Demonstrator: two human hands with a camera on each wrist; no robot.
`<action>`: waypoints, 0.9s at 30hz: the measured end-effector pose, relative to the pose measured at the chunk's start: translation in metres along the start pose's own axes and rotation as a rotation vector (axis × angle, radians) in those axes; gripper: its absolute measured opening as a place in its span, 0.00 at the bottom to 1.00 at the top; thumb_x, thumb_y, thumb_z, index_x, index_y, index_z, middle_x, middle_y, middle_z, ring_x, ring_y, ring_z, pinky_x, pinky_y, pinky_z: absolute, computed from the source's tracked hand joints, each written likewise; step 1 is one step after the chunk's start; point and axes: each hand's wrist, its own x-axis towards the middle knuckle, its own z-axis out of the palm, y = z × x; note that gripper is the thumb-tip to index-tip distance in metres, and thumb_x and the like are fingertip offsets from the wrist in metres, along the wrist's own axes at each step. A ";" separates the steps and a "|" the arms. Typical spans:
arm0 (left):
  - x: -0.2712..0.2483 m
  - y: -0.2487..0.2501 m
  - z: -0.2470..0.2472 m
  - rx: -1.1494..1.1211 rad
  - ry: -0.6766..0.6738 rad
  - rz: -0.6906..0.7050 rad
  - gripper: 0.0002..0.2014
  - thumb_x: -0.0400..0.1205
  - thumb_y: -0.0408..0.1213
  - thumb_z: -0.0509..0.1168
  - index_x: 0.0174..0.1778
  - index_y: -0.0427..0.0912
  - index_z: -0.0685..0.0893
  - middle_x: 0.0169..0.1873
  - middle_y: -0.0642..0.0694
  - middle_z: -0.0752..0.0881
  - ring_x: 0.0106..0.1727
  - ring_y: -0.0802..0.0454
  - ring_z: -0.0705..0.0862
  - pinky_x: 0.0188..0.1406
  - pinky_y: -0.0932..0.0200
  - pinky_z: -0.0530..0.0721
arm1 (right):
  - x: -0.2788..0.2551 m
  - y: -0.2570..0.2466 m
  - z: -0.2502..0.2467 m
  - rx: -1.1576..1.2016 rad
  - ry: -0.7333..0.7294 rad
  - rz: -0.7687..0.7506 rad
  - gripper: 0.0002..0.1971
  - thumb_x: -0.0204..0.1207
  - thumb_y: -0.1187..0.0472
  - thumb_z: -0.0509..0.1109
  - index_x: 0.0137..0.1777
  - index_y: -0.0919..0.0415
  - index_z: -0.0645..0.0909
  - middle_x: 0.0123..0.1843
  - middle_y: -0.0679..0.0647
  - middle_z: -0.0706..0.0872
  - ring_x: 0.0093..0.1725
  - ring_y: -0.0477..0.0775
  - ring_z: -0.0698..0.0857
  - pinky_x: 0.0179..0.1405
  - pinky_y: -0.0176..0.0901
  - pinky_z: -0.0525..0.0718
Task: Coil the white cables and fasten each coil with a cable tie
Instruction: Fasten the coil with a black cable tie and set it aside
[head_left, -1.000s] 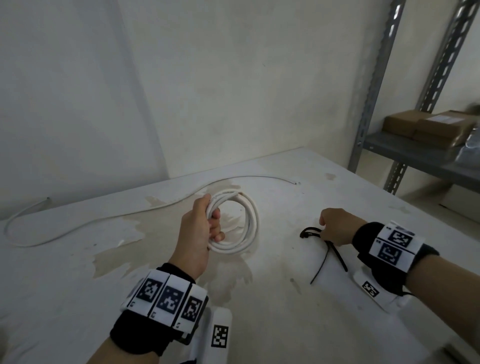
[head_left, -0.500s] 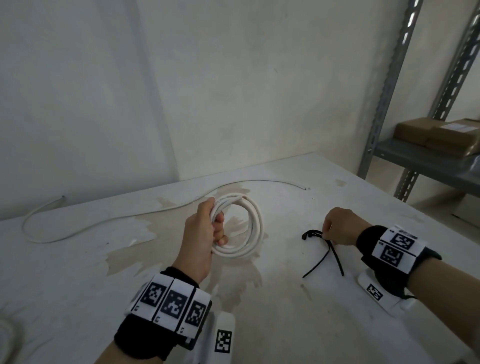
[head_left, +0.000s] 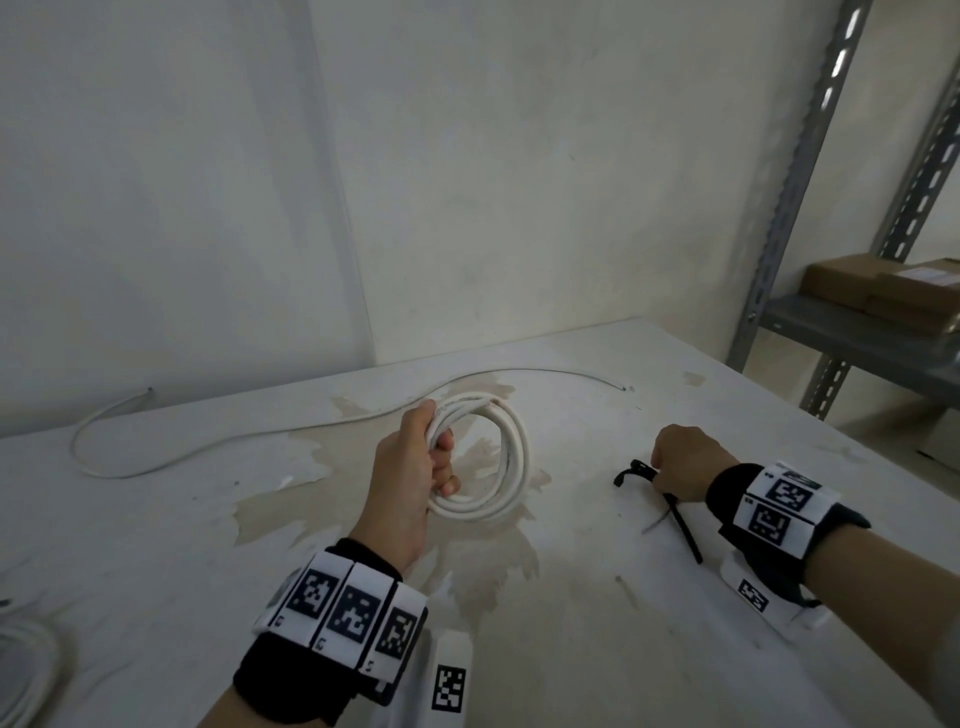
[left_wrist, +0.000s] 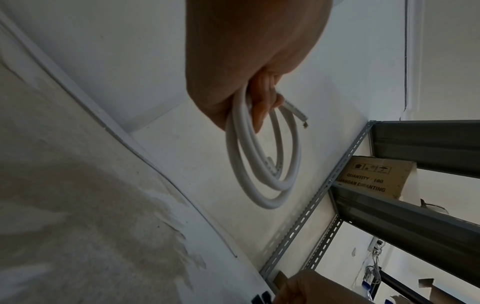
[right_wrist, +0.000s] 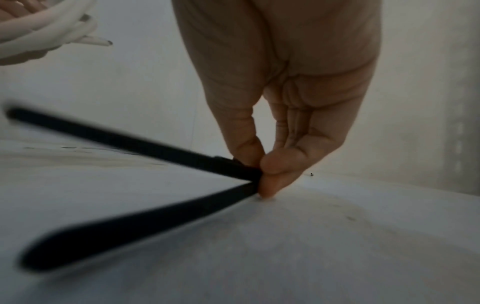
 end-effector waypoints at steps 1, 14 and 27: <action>0.000 0.000 0.000 0.000 0.000 0.003 0.20 0.84 0.43 0.54 0.26 0.40 0.73 0.11 0.55 0.63 0.14 0.60 0.61 0.22 0.61 0.64 | 0.000 0.000 -0.001 0.010 0.016 -0.004 0.03 0.74 0.69 0.65 0.46 0.68 0.79 0.51 0.62 0.82 0.45 0.57 0.79 0.37 0.38 0.77; 0.000 0.009 -0.016 0.071 0.082 0.070 0.21 0.84 0.43 0.55 0.25 0.39 0.73 0.11 0.54 0.65 0.13 0.59 0.63 0.21 0.61 0.67 | -0.062 -0.080 -0.028 0.748 0.295 -0.499 0.09 0.78 0.65 0.65 0.40 0.50 0.77 0.37 0.52 0.81 0.24 0.44 0.82 0.28 0.32 0.77; -0.003 0.016 -0.043 0.110 0.325 0.149 0.20 0.83 0.42 0.57 0.24 0.39 0.75 0.13 0.52 0.69 0.14 0.57 0.67 0.24 0.59 0.68 | -0.105 -0.168 -0.002 1.122 0.132 -0.462 0.12 0.69 0.72 0.72 0.44 0.57 0.75 0.29 0.61 0.84 0.19 0.45 0.83 0.20 0.34 0.81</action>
